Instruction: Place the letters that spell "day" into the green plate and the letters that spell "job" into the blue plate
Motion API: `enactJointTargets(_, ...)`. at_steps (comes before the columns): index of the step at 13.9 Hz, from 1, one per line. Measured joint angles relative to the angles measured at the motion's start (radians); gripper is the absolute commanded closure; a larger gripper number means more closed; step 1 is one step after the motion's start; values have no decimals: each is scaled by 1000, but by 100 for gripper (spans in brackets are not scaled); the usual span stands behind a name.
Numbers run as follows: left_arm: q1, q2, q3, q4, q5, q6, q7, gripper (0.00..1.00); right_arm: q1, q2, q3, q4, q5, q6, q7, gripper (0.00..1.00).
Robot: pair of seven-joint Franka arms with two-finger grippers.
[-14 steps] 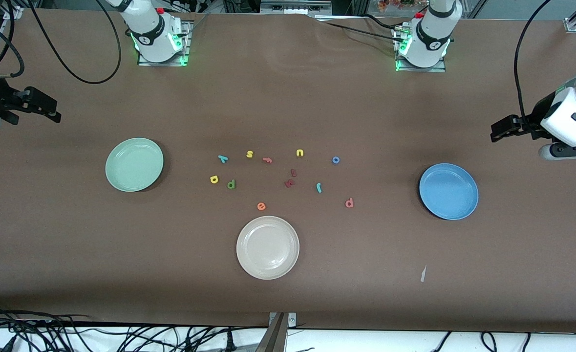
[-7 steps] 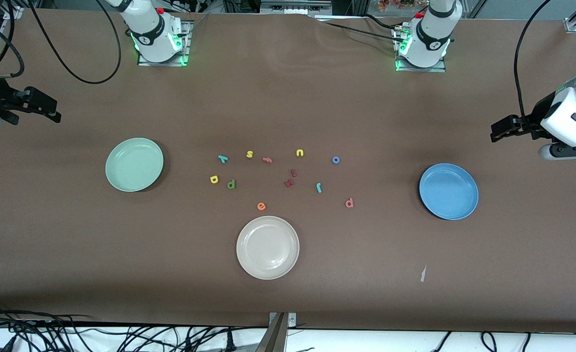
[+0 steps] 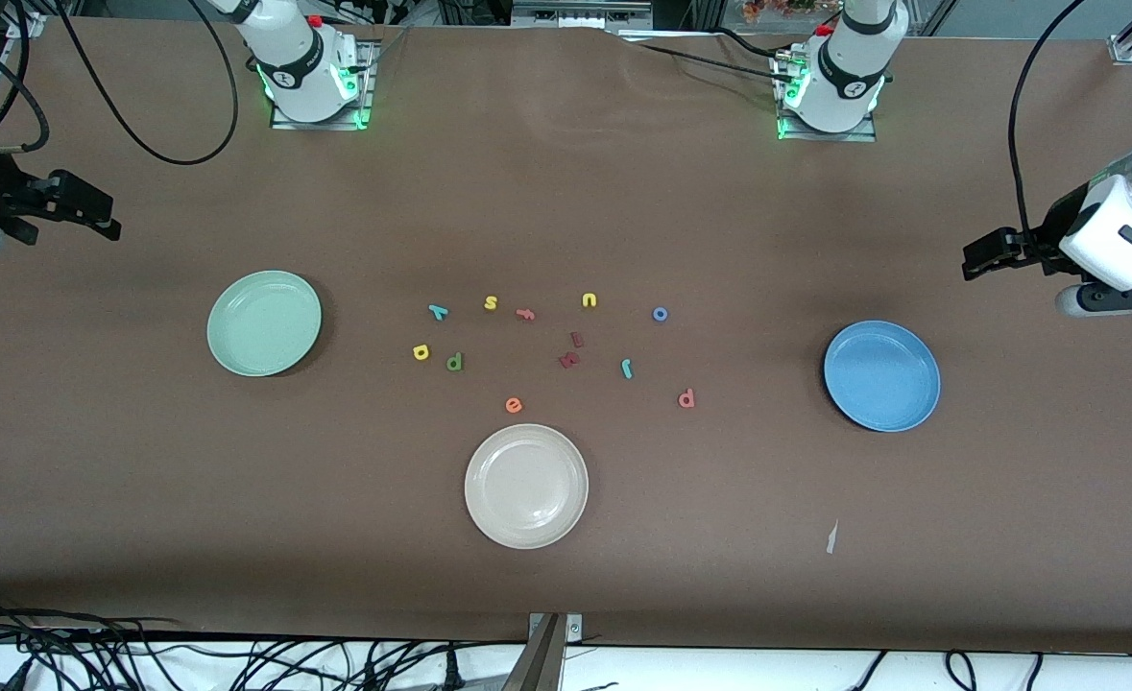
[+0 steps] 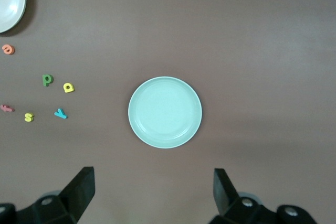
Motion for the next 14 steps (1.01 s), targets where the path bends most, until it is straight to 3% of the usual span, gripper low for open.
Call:
enactJointTargets(3,-30,41,-5,1,0,8,0,0,60,14,4,-2,0,-35,2,0)
enactJointTargets(7,-149,132,-15,5,-7,31,-27,0,128,94,8,-25,0,-47,6,0)
enactJointTargets(10,-266,228,-18,5,-60,194,-247,0,209,219,10,-27,0,-3,25,0)
enactJointTargets(14,-393,382,-21,5,-68,419,-463,0,309,373,11,-28,0,182,199,0)
